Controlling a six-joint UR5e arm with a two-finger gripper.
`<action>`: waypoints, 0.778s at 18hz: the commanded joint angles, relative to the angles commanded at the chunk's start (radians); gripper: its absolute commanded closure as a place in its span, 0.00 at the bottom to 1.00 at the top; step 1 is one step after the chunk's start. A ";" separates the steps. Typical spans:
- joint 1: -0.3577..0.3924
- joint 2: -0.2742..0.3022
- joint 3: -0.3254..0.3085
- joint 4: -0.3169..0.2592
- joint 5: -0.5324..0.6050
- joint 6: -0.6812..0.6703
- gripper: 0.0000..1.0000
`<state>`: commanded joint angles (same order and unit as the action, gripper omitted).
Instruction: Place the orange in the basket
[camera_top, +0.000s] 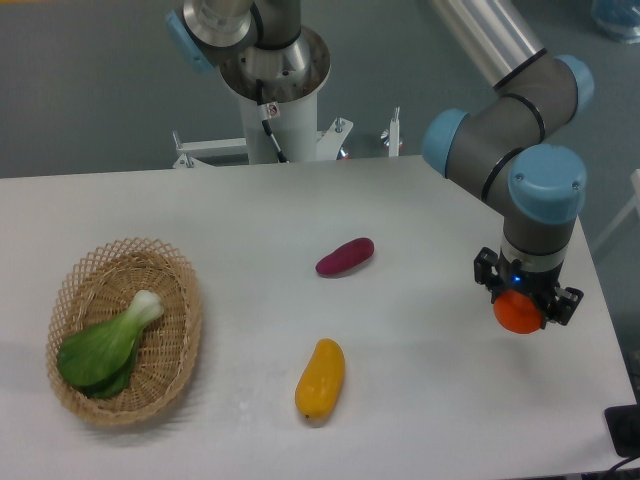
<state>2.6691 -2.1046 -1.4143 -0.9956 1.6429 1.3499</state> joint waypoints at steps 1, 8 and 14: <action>0.002 0.000 -0.002 0.000 0.000 0.000 0.35; 0.000 0.002 0.005 -0.021 -0.002 -0.009 0.35; -0.018 0.020 -0.002 -0.021 -0.058 -0.080 0.35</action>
<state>2.6508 -2.0847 -1.4159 -1.0170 1.5848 1.2704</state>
